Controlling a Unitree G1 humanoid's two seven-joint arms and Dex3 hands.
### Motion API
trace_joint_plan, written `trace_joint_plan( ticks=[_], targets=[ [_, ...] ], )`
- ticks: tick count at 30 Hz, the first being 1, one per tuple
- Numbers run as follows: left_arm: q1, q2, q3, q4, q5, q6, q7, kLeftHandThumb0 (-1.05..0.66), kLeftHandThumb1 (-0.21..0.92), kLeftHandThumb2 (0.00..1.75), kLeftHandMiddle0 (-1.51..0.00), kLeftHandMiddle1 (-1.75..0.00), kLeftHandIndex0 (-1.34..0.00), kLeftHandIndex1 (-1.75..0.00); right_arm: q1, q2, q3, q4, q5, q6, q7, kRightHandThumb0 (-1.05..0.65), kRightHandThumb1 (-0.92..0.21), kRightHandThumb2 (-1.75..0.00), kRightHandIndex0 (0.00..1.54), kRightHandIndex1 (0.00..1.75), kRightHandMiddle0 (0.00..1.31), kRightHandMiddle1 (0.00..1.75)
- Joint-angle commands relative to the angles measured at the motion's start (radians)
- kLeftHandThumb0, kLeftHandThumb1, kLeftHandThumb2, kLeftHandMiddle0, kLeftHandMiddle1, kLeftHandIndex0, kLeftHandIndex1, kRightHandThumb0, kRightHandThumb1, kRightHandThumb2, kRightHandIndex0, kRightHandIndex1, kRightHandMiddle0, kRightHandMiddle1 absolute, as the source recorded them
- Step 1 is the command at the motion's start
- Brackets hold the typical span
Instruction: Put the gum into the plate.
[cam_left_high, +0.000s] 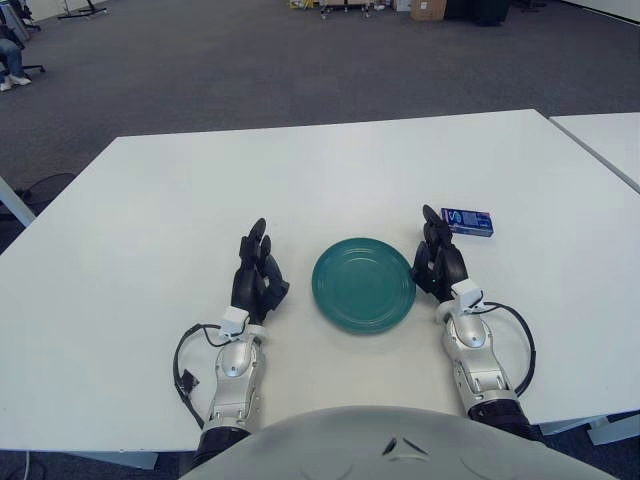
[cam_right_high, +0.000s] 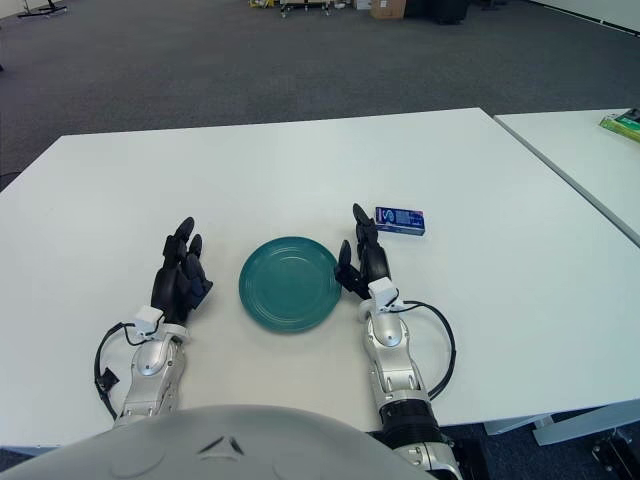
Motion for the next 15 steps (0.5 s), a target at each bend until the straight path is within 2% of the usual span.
trace_joint_plan(
  ticks=[1,3,7,9,13,15],
  targets=[
    [0.130,-0.066,0.015,0.227,-0.053,0.050,0.001,-0.87,0.92,0.94,-0.22,-0.02,0.00,-0.45,0.146,-0.001,0.000,0.247,-0.015,0.264,-0.002,-0.88,-0.92,-0.93,0.12,0.01,0.00,0.26],
    [0.134,-0.067,0.017,0.211,-0.055,0.054,0.005,-0.87,0.92,0.94,-0.23,-0.02,0.00,-0.45,0.153,0.002,0.001,0.208,-0.011,0.277,0.000,-0.88,-0.92,-0.93,0.12,0.01,0.00,0.27],
    [0.145,-0.067,0.021,0.177,-0.060,0.057,0.010,-0.87,0.92,0.95,-0.23,-0.02,0.00,-0.46,0.200,0.002,0.012,-0.091,0.008,0.389,0.021,-0.84,-0.92,-0.93,0.15,0.02,0.00,0.33],
    [0.146,-0.066,0.022,0.173,-0.059,0.055,0.013,-0.86,0.92,0.95,-0.24,-0.02,0.00,-0.46,0.185,-0.022,-0.009,-0.193,0.029,0.417,0.043,-0.82,-0.92,-0.93,0.16,0.02,0.00,0.36],
    [0.145,-0.061,0.026,0.171,-0.058,0.055,0.016,-0.86,0.92,0.94,-0.24,-0.02,0.00,-0.48,0.156,-0.051,-0.035,-0.283,0.036,0.435,0.060,-0.78,-0.92,-0.92,0.20,0.03,0.00,0.45],
    [0.141,-0.057,0.031,0.177,-0.060,0.056,0.018,-0.86,0.92,0.94,-0.24,-0.01,0.00,-0.50,0.156,-0.064,-0.035,-0.319,0.013,0.407,0.061,-0.76,-0.92,-0.90,0.23,0.04,0.00,0.50]
  ],
)
